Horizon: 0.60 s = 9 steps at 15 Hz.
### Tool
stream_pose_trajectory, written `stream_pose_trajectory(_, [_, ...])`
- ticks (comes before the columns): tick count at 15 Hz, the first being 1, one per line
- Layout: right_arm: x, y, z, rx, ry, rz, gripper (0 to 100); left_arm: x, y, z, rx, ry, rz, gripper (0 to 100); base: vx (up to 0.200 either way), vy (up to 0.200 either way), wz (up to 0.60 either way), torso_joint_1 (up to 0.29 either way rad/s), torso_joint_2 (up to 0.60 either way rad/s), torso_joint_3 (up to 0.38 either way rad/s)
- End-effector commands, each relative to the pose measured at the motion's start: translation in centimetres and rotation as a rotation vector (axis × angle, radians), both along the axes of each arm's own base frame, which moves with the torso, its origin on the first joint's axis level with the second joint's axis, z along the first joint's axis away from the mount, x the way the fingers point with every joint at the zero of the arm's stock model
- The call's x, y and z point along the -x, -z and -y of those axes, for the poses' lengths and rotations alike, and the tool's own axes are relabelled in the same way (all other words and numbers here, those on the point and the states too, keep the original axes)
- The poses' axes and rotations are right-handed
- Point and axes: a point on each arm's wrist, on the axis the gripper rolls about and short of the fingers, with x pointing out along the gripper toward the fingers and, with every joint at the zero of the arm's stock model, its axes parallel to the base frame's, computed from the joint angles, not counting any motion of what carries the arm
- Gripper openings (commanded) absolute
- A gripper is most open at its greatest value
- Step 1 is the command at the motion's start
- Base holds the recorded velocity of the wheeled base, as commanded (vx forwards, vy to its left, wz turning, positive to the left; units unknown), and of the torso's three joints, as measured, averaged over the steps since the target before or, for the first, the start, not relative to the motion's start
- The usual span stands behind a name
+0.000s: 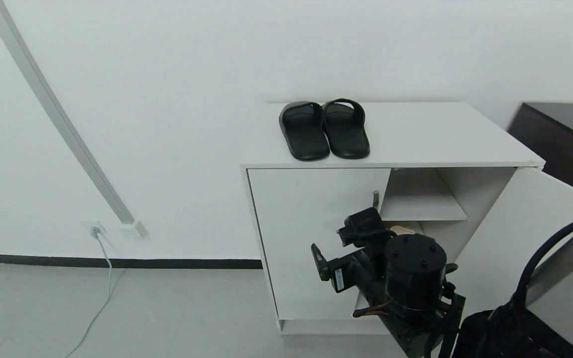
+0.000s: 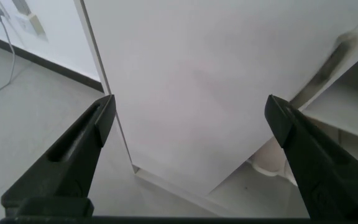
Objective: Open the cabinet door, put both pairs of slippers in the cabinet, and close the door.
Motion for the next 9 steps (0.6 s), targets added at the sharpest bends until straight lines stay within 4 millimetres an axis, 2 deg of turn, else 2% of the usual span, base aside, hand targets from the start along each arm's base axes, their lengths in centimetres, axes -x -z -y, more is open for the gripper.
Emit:
stream_pose_trajectory(1, [-0.02,0.16,-0.04,0.003,0.0,-0.003,100,0.01,-0.02,0.0,0.001,0.0,0.001,0,0.0,0.0,0.0,0.217,-0.53,-0.31])
stream_pose_trajectory(9, [-0.01,0.31,-0.03,0.007,0.0,-0.006,100,-0.01,0.02,0.0,0.001,0.0,-0.001,0,0.0,0.0,0.0,0.252,-0.56,-0.322])
